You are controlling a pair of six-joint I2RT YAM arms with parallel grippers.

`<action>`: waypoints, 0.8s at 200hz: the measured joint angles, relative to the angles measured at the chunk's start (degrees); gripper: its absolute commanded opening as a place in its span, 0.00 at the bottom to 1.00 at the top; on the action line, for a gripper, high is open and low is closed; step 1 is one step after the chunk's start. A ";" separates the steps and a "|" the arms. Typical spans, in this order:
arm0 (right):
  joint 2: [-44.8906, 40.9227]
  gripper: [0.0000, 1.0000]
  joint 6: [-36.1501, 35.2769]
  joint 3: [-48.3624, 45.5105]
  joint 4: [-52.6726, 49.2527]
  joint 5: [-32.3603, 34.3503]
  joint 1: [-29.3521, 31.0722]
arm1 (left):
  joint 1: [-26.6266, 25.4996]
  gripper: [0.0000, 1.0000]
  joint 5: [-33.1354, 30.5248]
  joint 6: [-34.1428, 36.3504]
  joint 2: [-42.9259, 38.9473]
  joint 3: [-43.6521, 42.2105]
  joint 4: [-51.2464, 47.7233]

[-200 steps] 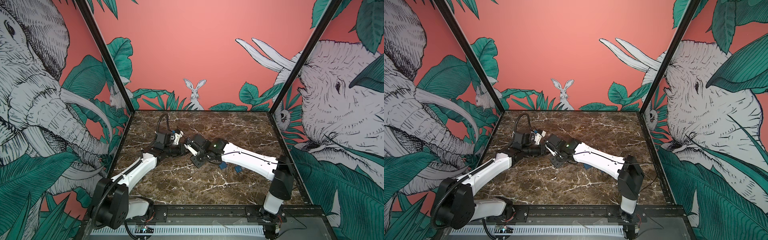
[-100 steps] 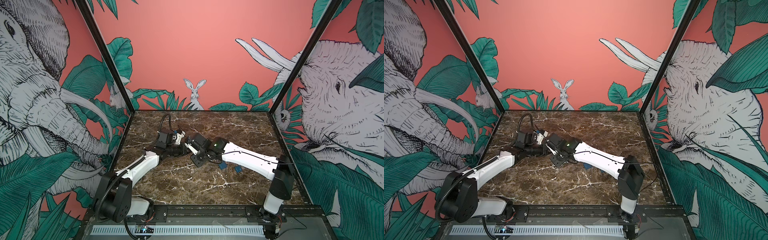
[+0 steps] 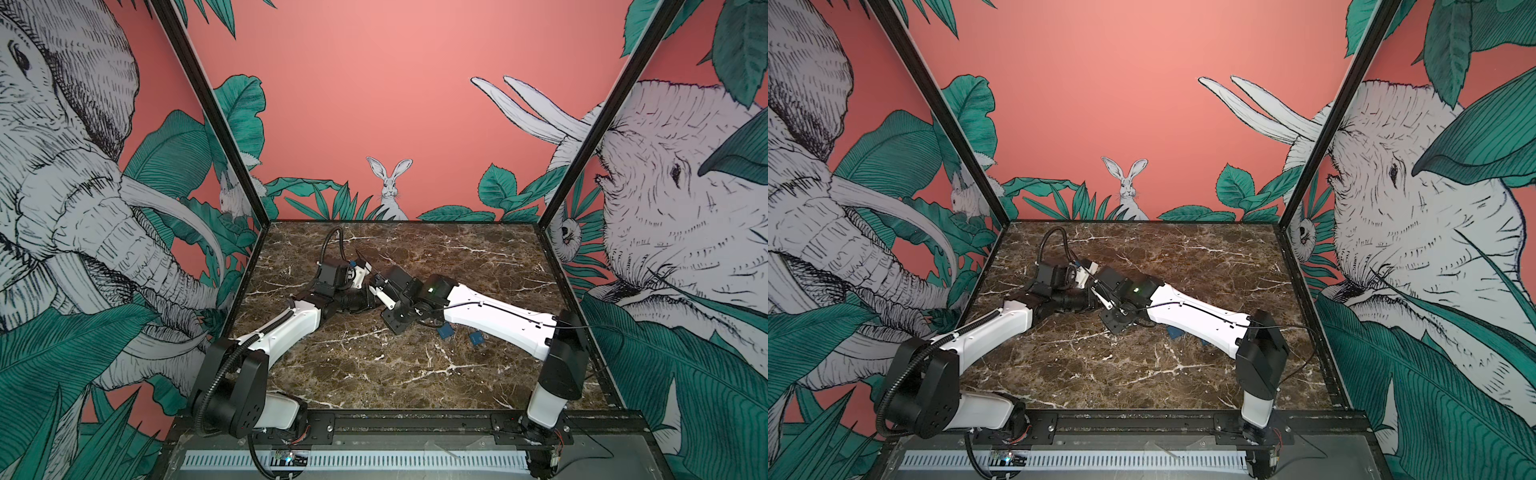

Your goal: Lock with the key

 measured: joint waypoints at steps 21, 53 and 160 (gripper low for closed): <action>0.00 0.22 0.02 0.00 0.13 -0.11 0.00 | -0.04 0.19 0.02 -0.17 0.46 0.39 0.11; 0.00 0.22 0.02 0.00 0.31 -0.20 0.00 | -0.04 0.18 0.04 -0.24 0.63 0.48 0.35; -0.20 0.22 -0.22 0.02 0.39 0.70 0.04 | -0.04 0.21 3.23 0.15 0.76 0.59 -0.57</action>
